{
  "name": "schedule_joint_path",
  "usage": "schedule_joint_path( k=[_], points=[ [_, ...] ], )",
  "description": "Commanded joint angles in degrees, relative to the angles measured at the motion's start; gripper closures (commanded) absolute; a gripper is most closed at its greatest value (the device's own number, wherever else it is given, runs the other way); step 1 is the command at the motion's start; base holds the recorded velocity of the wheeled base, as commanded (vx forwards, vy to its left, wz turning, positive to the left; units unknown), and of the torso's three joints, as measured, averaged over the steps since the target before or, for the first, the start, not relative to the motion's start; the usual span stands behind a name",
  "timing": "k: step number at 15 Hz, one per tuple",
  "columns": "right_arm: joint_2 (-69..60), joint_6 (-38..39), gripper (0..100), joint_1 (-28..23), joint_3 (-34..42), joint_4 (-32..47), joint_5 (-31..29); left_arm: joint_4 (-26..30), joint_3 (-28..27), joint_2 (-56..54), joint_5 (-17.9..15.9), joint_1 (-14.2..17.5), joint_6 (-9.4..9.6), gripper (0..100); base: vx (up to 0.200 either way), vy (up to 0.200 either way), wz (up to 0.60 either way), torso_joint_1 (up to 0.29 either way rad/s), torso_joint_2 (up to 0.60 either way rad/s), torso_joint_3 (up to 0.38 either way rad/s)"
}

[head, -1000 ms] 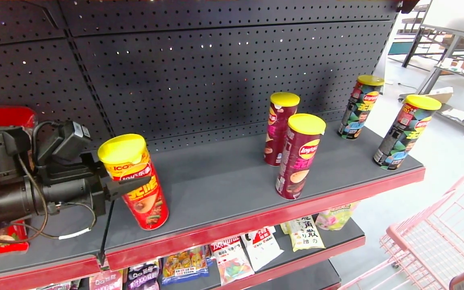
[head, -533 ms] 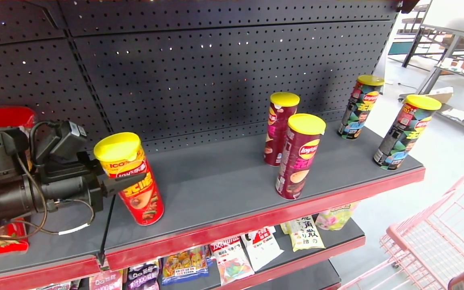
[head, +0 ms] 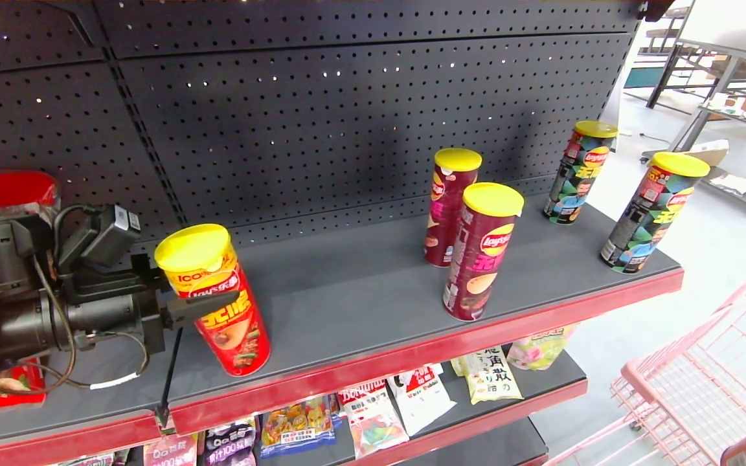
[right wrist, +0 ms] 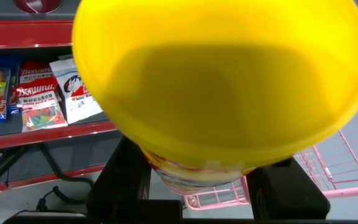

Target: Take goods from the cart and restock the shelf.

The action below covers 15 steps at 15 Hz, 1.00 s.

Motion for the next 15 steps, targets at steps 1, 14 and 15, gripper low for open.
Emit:
schedule_joint_path(
  k=[1,14,15],
  points=[
    [-0.1,0.0,100,0.0,0.2,0.0,0.0,-0.1,-0.2,0.7,0.0,0.0,0.10,100,0.000,0.000,0.00,0.000,0.00,0.000],
    [0.1,0.0,100,0.0,0.2,0.0,0.1,-0.2,-1.9,3.5,-3.3,-0.2,3.53,100,0.000,0.000,0.00,0.000,0.00,0.000],
    [0.2,0.0,100,0.0,0.2,0.0,0.1,-0.2,-2.2,3.6,-3.9,-0.2,3.62,100,0.000,0.000,0.00,0.000,0.00,0.000]
  ],
)
